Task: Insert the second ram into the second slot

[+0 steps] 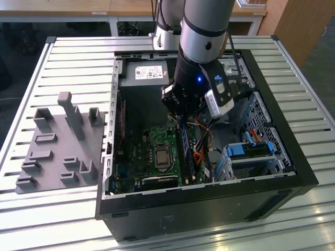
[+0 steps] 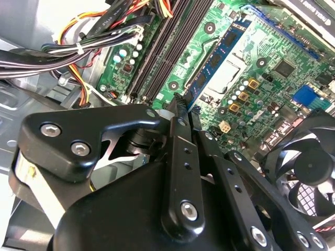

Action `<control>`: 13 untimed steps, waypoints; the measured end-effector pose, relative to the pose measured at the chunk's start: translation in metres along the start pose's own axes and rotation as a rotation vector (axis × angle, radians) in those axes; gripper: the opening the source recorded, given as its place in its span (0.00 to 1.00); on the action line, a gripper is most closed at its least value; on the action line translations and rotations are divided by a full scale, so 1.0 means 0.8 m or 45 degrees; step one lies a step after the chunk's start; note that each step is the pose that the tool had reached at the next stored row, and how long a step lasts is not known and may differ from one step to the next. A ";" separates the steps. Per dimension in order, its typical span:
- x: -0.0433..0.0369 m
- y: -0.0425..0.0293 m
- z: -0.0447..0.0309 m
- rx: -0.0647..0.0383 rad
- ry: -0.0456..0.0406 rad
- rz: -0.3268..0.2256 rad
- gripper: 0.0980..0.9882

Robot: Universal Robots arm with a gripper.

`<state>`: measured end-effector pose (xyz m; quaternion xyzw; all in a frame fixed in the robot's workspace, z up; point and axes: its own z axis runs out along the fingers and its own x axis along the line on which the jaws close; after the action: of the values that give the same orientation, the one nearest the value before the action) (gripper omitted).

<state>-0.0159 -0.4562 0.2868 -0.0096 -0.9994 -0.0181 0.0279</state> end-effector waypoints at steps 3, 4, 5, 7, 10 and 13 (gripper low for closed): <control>0.000 -0.0020 0.0010 0.000 0.000 0.001 0.04; 0.000 -0.0026 0.0013 0.000 0.000 0.001 0.04; 0.000 -0.0029 0.0016 0.000 0.000 0.001 0.04; 0.000 -0.0033 0.0021 0.000 0.000 0.001 0.04; 0.000 -0.0034 0.0032 0.000 0.000 0.001 0.04; -0.001 -0.0034 0.0039 0.000 0.000 0.001 0.04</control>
<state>-0.0155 -0.4588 0.2835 -0.0101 -0.9994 -0.0182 0.0280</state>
